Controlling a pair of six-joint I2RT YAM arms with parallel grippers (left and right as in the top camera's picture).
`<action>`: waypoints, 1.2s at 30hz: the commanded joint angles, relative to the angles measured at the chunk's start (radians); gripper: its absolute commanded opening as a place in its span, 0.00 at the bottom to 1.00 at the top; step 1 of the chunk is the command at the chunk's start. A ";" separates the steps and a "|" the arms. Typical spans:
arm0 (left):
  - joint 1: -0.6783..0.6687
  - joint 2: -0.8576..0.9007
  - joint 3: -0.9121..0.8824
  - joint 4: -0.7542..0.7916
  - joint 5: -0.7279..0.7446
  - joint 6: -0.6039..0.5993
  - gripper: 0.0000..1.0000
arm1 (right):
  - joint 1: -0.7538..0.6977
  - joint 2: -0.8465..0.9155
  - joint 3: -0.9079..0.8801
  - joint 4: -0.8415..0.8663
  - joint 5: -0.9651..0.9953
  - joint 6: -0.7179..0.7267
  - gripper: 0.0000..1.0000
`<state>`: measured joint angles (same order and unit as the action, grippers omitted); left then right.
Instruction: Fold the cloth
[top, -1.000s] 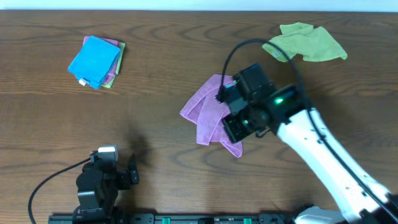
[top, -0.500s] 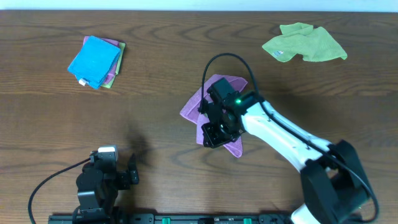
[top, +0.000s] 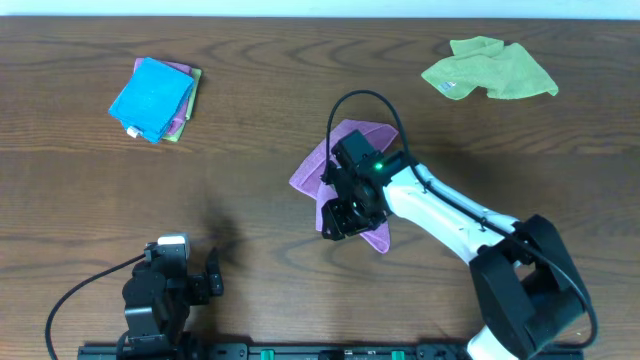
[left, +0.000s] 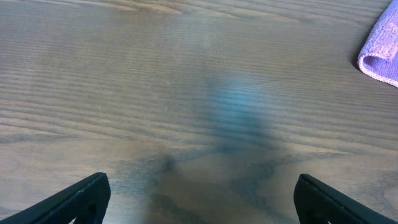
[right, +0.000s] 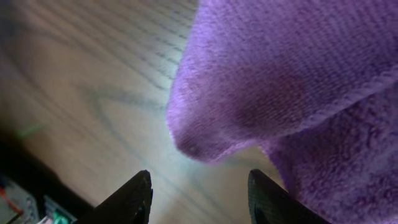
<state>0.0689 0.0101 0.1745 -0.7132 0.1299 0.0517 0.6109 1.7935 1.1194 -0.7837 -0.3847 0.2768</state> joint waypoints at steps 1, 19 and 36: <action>-0.003 -0.006 -0.010 -0.016 -0.007 -0.007 0.95 | 0.006 0.009 -0.018 0.025 0.021 0.042 0.50; -0.003 -0.006 -0.010 -0.016 -0.007 -0.007 0.95 | 0.005 0.059 -0.015 0.105 0.051 0.079 0.32; -0.003 -0.006 -0.010 -0.016 -0.007 -0.007 0.95 | -0.040 -0.027 0.128 -0.098 0.092 0.059 0.01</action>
<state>0.0692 0.0101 0.1745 -0.7128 0.1299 0.0521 0.6014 1.8320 1.1812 -0.8459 -0.3317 0.3508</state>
